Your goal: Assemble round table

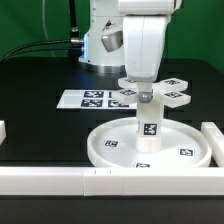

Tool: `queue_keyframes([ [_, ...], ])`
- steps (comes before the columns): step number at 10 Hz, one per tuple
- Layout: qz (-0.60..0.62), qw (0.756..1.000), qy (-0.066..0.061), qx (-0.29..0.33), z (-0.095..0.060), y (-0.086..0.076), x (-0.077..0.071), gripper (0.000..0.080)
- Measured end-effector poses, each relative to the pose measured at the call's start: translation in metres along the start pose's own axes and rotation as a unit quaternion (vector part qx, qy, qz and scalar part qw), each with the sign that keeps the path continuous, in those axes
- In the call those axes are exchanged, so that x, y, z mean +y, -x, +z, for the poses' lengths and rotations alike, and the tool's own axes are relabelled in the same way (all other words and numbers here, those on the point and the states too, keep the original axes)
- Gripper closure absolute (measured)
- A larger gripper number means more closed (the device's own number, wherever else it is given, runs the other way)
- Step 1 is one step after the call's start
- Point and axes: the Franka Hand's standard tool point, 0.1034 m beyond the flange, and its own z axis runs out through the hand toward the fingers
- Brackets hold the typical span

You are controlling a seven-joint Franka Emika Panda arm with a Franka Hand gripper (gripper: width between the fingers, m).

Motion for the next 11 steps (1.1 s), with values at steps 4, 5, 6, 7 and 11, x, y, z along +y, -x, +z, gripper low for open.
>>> queue_keyframes([
  [4,0.001,1.0,-0.001,-0.001,0.0018,0.0018,-0.0001,0.0355],
  [5,0.004,1.0,-0.001,-0.001,0.0018,0.0021,-0.0001,0.0355],
  [6,0.022,1.0,-0.001,-0.001,0.0018,0.0022,-0.0001,0.0355],
  [7,0.022,1.0,-0.001,-0.001,0.0018,0.0023,-0.0001,0.0355],
  [11,0.212,0.977,-0.01,-0.003,0.002,0.0019,-0.0022,0.0355],
])
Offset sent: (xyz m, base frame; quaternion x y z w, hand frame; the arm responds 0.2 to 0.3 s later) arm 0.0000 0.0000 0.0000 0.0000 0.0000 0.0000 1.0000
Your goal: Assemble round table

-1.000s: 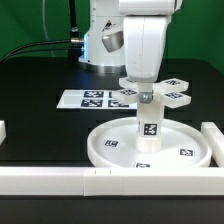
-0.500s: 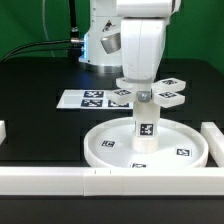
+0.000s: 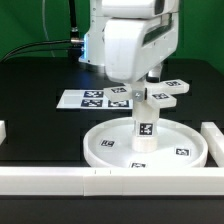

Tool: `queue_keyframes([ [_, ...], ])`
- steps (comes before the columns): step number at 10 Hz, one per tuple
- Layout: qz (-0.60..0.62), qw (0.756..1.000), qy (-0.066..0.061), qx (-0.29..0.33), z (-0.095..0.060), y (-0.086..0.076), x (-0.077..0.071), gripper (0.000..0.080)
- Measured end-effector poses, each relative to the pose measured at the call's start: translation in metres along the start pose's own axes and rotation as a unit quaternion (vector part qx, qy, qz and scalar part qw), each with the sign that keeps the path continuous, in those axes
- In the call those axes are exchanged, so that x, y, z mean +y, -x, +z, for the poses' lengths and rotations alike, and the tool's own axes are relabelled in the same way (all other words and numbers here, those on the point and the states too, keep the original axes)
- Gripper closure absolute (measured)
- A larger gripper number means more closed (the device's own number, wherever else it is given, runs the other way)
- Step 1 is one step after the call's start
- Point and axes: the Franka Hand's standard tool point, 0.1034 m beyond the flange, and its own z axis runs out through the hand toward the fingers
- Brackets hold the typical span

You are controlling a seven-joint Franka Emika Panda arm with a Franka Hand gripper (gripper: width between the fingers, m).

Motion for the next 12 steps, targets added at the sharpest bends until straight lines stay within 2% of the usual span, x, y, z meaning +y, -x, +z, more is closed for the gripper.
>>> queue_keyframes([
  [2,0.122,0.993,-0.001,0.001,0.0001,-0.0029,-0.0025,0.0354],
  [4,0.242,0.97,-0.003,0.002,0.0,-0.0042,-0.0036,0.0354],
  [7,0.323,0.946,-0.003,0.003,-0.0001,-0.0047,-0.0034,0.0354],
  [9,0.393,0.92,-0.004,0.004,0.0,-0.0051,-0.0035,0.0354],
  [11,0.516,0.857,-0.013,0.012,0.0003,-0.005,-0.003,0.0354],
  [12,0.588,0.809,-0.014,0.018,0.0004,-0.0061,-0.0024,0.0354],
])
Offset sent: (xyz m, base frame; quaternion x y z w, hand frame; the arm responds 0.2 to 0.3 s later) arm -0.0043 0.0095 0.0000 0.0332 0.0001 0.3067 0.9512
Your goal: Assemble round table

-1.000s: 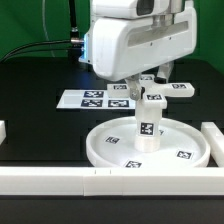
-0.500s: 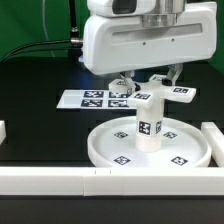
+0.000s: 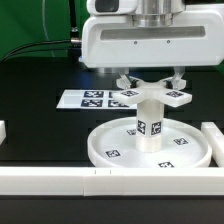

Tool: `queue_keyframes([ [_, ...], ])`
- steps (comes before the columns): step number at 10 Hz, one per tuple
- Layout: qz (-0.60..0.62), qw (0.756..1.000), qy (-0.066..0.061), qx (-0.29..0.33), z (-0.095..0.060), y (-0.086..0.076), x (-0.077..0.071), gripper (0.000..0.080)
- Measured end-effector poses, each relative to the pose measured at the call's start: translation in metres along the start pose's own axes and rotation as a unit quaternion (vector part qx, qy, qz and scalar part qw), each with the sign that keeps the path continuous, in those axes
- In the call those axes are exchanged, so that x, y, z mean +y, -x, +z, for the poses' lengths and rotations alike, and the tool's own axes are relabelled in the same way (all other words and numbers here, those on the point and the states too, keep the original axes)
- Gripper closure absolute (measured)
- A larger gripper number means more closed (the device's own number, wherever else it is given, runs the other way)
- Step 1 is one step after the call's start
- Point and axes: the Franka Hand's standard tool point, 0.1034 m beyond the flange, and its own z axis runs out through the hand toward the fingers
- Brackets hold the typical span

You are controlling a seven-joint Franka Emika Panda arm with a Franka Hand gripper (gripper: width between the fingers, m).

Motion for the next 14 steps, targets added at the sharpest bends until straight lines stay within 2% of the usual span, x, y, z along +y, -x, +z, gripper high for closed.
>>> queue_keyframes([
  [3,0.154,0.988,0.0,0.006,0.0,0.0,-0.001,0.0354],
  [6,0.158,0.987,0.0,0.006,0.0,0.0,0.0,0.0354],
  [7,0.143,0.99,0.0,0.002,-0.005,0.0,0.0,0.0202],
  [8,0.139,0.99,-0.002,0.0,-0.018,0.001,-0.001,0.0163],
  [11,0.13,0.991,-0.013,-0.006,-0.048,0.001,-0.006,0.0152],
  [14,0.13,0.991,-0.013,-0.005,-0.046,0.002,-0.006,0.0151],
])
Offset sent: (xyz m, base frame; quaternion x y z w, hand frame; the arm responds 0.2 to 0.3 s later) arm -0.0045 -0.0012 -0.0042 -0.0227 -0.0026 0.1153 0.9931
